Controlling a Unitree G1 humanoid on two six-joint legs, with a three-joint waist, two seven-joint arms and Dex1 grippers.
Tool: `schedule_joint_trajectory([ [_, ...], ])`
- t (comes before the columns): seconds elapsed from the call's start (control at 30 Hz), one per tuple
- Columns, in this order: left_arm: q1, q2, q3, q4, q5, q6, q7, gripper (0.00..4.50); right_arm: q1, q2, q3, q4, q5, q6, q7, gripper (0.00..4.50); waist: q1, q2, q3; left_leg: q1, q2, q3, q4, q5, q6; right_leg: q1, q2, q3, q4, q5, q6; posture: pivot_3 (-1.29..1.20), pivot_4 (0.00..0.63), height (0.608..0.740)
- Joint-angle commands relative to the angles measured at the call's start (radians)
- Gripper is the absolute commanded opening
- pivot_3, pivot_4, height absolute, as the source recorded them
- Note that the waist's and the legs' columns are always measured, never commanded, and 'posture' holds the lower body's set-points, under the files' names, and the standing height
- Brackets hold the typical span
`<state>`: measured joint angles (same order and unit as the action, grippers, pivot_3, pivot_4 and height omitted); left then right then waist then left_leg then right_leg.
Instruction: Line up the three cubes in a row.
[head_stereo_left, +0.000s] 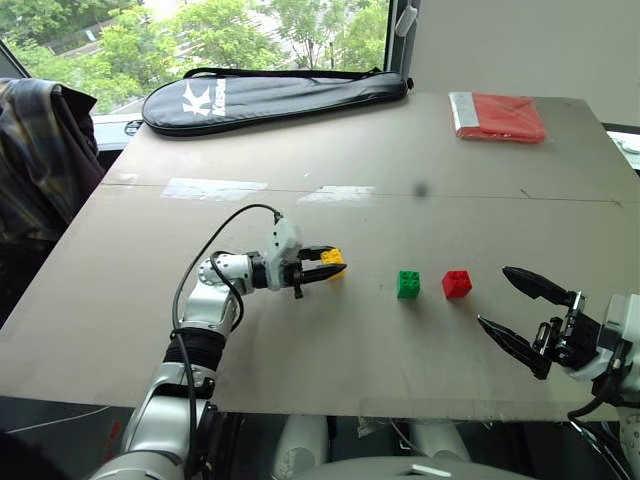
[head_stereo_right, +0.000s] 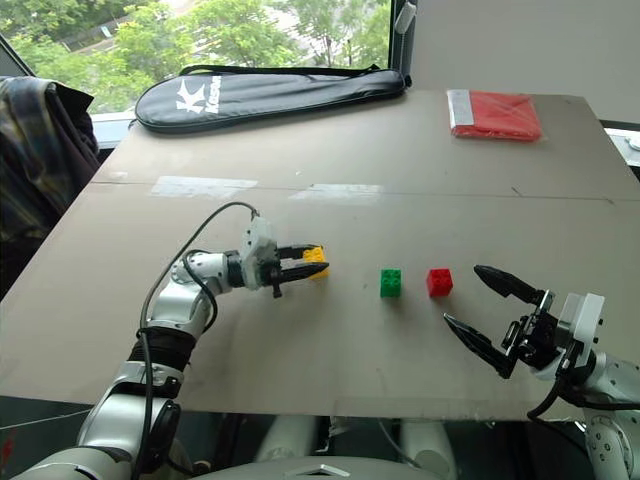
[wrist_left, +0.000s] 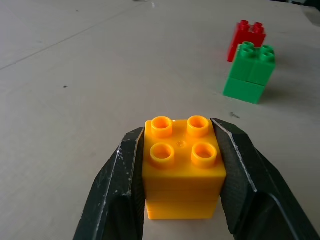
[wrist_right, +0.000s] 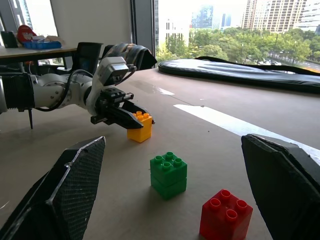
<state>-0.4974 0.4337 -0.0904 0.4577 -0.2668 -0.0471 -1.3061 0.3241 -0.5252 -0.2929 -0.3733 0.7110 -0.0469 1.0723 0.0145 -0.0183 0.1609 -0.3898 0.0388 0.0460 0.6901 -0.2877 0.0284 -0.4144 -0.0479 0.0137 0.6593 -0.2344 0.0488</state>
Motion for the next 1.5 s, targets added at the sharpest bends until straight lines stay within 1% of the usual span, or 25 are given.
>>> schedule_joint_trajectory([
  [0.03, -0.051, -0.007, -0.032, 0.065, 0.015, -0.103, -0.093, 1.32, 0.005, -0.013, -0.025, -0.038, 0.011, 0.001, -0.001, 4.5, 0.0, 0.0, 0.0, 0.0, 0.0, 0.0, 0.0, 0.0, 0.0, 0.0, 0.0, 0.0, 0.0, 0.0, 0.0, 0.0, 0.15, 0.708],
  [0.13, -0.084, -0.026, -0.046, 0.13, 0.015, -0.159, -0.143, 1.32, 0.01, -0.016, -0.027, -0.042, 0.009, 0.001, -0.003, 4.5, -0.001, 0.0, 0.0, 0.0, 0.0, 0.0, 0.0, 0.0, 0.0, 0.0, 0.0, 0.0, 0.0, 0.0, 0.0, 0.0, 0.15, 0.708],
  [0.3, -0.126, -0.064, -0.058, 0.207, 0.015, -0.199, -0.209, 1.32, 0.021, -0.019, -0.033, -0.055, 0.006, 0.0, -0.017, 4.5, -0.001, 0.0, 0.0, -0.001, 0.0, 0.0, 0.0, 0.0, 0.0, -0.001, 0.0, 0.0, -0.001, 0.0, 0.0, 0.0, 0.15, 0.708],
  [0.63, -0.183, -0.095, -0.059, 0.322, 0.03, -0.239, -0.247, 1.32, 0.044, -0.016, -0.036, -0.07, 0.002, -0.011, -0.036, 4.5, 0.0, 0.0, 0.0, -0.001, 0.0, -0.001, 0.0, 0.0, 0.0, -0.001, 0.0, -0.001, -0.001, 0.0, 0.001, 0.0, 0.15, 0.708],
  [0.7, -0.192, -0.096, -0.058, 0.343, 0.042, -0.263, -0.241, 2.36, 0.045, -0.017, -0.035, -0.072, 0.002, -0.011, -0.037, 4.5, -0.001, 0.0, 0.0, -0.001, 0.0, -0.001, 0.0, 0.0, 0.0, 0.0, 0.0, -0.001, -0.001, 0.0, 0.001, 0.0, 0.15, 0.708],
  [0.83, -0.197, -0.096, -0.055, 0.362, 0.063, -0.3, -0.216, 4.06, 0.042, -0.017, -0.034, -0.071, 0.003, -0.011, -0.034, 4.5, -0.002, 0.0, 0.0, -0.001, 0.0, -0.001, 0.0, 0.0, 0.0, -0.001, 0.0, -0.001, -0.001, 0.0, 0.001, 0.0, 0.15, 0.708],
  [0.87, -0.196, -0.095, -0.054, 0.364, 0.068, -0.307, -0.208, 4.43, 0.041, -0.018, -0.034, -0.069, 0.003, -0.011, -0.033, 4.5, -0.002, 0.0, 0.0, -0.002, 0.0, -0.002, 0.0, 0.0, 0.0, -0.001, 0.0, -0.001, -0.001, 0.001, 0.001, 0.0, 0.15, 0.708],
  [0.97, -0.188, -0.081, -0.032, 0.343, 0.059, -0.308, -0.185, 4.43, 0.04, -0.017, -0.033, -0.058, 0.002, -0.015, -0.024, 4.5, -0.002, 0.0, 0.0, -0.002, 0.0, -0.002, 0.0, 0.0, 0.0, -0.001, 0.0, -0.001, -0.001, 0.002, 0.004, 0.0, 0.15, 0.708],
  [1.03, -0.174, -0.064, -0.007, 0.296, 0.032, -0.276, -0.17, 4.43, 0.04, -0.016, -0.032, -0.049, 0.0, -0.02, -0.018, 4.5, -0.003, 0.0, 0.0, -0.002, 0.0, -0.002, 0.0, 0.0, 0.0, -0.001, 0.0, -0.001, -0.001, 0.002, 0.004, 0.0, 0.15, 0.708],
  [1.1, -0.128, -0.027, 0.022, 0.186, -0.015, -0.194, -0.175, 4.43, 0.038, -0.015, -0.03, -0.032, -0.006, -0.024, -0.009, 4.5, -0.007, 0.0, 0.0, -0.002, 0.0, -0.002, 0.0, 0.0, 0.0, -0.001, 0.0, -0.001, 0.0, 0.002, 0.004, 0.0, 0.15, 0.708],
  [1.13, -0.088, 0.002, 0.031, 0.103, -0.046, -0.126, -0.181, 4.43, 0.037, -0.016, -0.027, -0.021, -0.013, -0.025, -0.006, 4.5, -0.006, 0.0, 0.0, -0.002, 0.001, -0.002, 0.0, 0.0, 0.0, -0.001, 0.0, -0.001, 0.0, 0.002, 0.004, 0.0, 0.15, 0.708],
  [1.17, -0.033, 0.043, 0.041, -0.006, -0.086, -0.025, -0.183, 4.43, 0.034, -0.014, -0.021, -0.005, -0.023, -0.03, 0.001, 4.5, -0.006, 0.0, 0.0, -0.002, 0.001, -0.002, 0.0, 0.0, 0.0, -0.001, 0.0, -0.002, 0.0, 0.002, 0.004, 0.0, 0.15, 0.708],
  [1.23, 0.094, 0.143, 0.059, -0.22, -0.15, 0.149, -0.179, 4.43, 0.024, -0.008, -0.011, 0.036, -0.038, -0.039, 0.013, 4.5, -0.021, 0.0, 0.0, -0.002, 0.002, -0.003, -0.001, 0.0, 0.0, -0.002, 0.0, 0.0, 0.0, 0.002, 0.004, 0.0, 0.15, 0.708],
  [1.3, 0.222, 0.23, 0.088, -0.401, -0.201, 0.277, -0.146, 4.43, 0.018, -0.005, -0.006, 0.083, -0.058, -0.054, 0.026, 4.5, -0.029, 0.001, 0.0, -0.001, 0.004, -0.005, -0.002, 0.0, 0.0, -0.003, 0.0, 0.001, 0.0, 0.002, 0.004, 0.0, 0.15, 0.708],
  [1.37, 0.352, 0.284, 0.131, -0.546, -0.23, 0.379, -0.068, 4.43, 0.009, -0.006, -0.004, 0.15, -0.087, -0.08, 0.045, 4.5, -0.026, 0.002, 0.001, -0.001, 0.006, -0.006, -0.003, 0.0, 0.0, -0.004, 0.0, 0.0, 0.0, 0.002, 0.004, 0.0, 0.15, 0.708],
  [1.43, 0.463, 0.302, 0.167, -0.647, -0.239, 0.433, 0.011, 4.43, -0.002, -0.007, -0.003, 0.211, -0.109, -0.107, 0.066, 4.5, -0.018, 0.003, 0.002, -0.001, 0.006, -0.005, -0.003, 0.0, 0.0, -0.003, -0.001, 0.0, -0.001, 0.0, 0.0, 0.0, 0.15, 0.708],
  [1.5, 0.559, 0.288, 0.192, -0.711, -0.209, 0.419, 0.094, 4.43, -0.014, -0.011, -0.003, 0.265, -0.12, -0.123, 0.087, 4.5, -0.011, 0.004, 0.002, -0.001, 0.004, -0.005, -0.002, 0.0, 0.0, -0.003, -0.003, 0.001, -0.001, -0.001, 0.0, 0.0, 0.15, 0.708],
])
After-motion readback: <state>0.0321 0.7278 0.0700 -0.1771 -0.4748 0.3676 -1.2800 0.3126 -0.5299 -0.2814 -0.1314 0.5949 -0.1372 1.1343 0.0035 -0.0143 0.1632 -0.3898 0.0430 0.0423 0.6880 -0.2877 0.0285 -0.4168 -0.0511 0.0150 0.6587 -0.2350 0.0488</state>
